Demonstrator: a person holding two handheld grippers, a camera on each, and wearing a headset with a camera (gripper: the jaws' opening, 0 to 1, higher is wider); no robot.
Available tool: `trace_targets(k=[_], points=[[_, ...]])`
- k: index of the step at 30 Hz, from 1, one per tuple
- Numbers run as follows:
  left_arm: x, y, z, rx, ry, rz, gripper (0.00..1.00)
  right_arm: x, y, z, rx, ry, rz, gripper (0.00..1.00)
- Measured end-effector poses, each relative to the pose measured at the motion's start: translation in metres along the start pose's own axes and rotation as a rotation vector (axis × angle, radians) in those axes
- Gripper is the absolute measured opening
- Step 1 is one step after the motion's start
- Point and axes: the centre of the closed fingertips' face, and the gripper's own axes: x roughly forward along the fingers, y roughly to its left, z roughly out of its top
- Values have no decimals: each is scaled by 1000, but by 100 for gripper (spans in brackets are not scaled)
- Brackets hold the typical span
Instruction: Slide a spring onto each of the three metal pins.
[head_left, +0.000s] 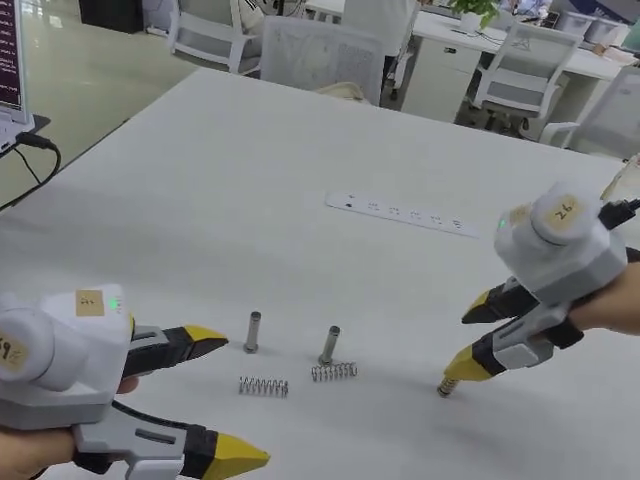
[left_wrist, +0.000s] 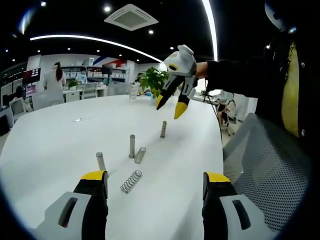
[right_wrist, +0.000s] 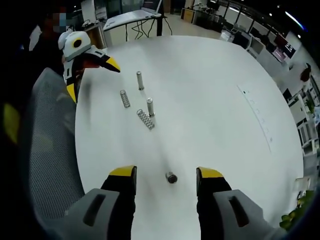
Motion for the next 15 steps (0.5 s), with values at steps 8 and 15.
trace_targets(k=[8,15], points=[[1,1,-2,-1,8,-4,74,-15,6,3,13,-78,-41,49],[4,1,-3,-3,12,-7,74,-24,10,6,35,-143,-68,51]])
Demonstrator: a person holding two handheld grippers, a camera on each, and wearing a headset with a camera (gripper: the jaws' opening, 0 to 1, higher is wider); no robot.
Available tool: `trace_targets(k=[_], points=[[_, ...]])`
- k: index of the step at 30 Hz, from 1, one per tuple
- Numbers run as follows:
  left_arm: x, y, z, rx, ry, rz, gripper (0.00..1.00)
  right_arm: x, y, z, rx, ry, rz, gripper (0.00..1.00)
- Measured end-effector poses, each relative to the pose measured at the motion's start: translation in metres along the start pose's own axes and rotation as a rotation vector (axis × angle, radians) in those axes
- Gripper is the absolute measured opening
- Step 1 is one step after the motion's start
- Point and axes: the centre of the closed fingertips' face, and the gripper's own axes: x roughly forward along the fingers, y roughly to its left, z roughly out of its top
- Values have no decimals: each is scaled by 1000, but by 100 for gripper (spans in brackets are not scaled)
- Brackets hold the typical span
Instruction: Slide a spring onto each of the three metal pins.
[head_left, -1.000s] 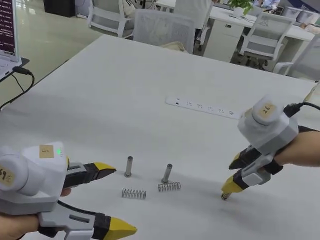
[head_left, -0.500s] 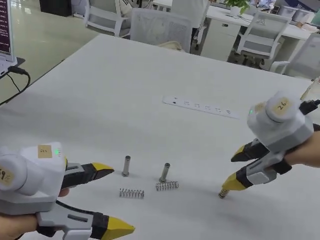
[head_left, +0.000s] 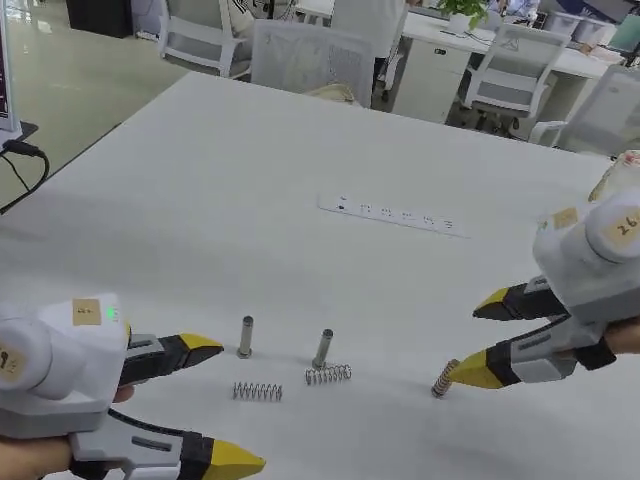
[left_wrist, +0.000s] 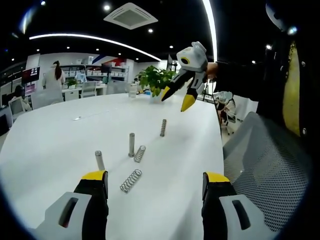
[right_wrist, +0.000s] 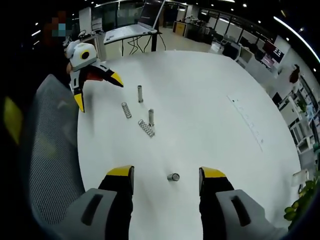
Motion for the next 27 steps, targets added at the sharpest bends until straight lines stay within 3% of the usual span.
trace_targets(k=[15,27], points=[[3,4,-6,-10,14,-2,72,-26,23,1,70,-133,-44,56],[10,11,-13,-6,34,-13,70,-41,39,-15,126,-161,-66,56]])
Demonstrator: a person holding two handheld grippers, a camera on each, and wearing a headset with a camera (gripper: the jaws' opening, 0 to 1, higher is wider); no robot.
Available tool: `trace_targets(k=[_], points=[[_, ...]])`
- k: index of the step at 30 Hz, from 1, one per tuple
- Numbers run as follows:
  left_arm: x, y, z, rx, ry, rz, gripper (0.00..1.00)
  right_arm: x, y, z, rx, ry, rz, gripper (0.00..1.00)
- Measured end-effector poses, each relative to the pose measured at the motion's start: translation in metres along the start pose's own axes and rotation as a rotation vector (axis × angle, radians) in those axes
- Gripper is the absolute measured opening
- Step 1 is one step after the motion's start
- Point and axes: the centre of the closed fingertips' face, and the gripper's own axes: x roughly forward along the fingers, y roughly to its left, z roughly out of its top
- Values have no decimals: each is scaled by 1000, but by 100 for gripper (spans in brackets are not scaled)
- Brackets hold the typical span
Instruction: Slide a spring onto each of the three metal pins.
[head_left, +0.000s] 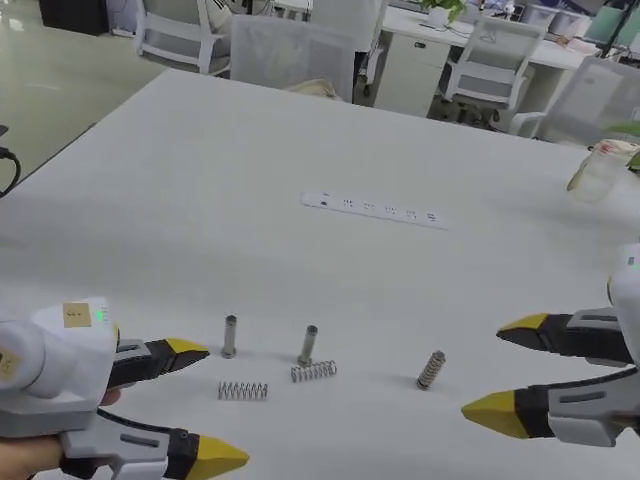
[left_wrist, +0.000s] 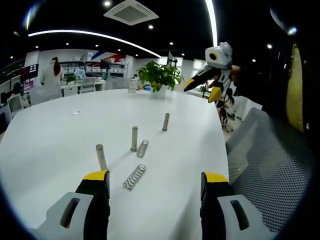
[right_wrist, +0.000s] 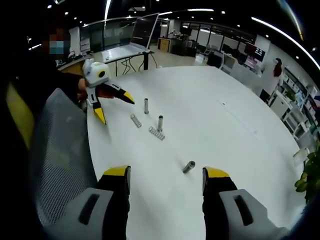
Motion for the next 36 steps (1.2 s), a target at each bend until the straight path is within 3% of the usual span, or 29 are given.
trace_targets(k=[13,24,36], points=[[9,11,-12,20,42,-20,61,-9,16,-3,42,-35,-3,57],[18,19,-19,53,67,-46,46,-12,14,-1,54,-41,-15,56],[24,27,-21,73,62,-50,31,-12,14,-1,58,-39,-15,55]])
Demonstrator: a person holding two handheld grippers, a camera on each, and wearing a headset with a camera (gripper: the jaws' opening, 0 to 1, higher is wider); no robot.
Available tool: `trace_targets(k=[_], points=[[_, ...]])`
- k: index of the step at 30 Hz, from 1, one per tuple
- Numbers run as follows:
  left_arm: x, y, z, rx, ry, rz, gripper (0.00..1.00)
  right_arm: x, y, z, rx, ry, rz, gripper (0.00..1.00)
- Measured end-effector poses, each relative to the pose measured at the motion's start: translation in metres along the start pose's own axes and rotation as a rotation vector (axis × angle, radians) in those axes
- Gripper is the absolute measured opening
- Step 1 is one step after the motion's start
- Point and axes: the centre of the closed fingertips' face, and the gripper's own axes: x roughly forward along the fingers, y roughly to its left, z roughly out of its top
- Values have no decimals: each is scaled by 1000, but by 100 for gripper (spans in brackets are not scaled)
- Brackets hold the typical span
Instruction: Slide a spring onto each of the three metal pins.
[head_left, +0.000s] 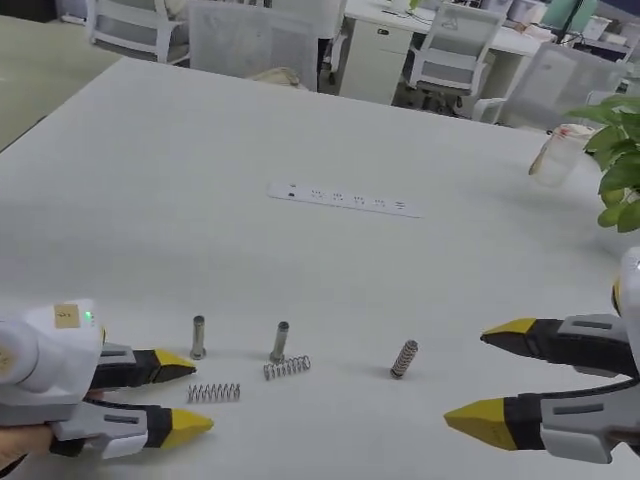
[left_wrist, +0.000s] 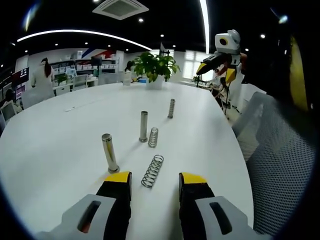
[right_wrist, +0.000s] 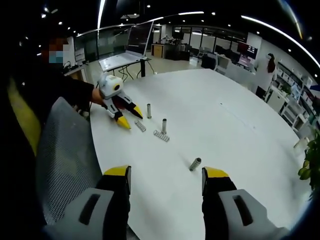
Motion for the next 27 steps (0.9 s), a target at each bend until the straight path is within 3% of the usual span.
trace_targets(k=[12,27], points=[[6,1,-4,36,8,0,17,0,1,0,2,-1,7,55],[5,5,-6,77,17,17,6,4,3,2,-2,-7,22,54]])
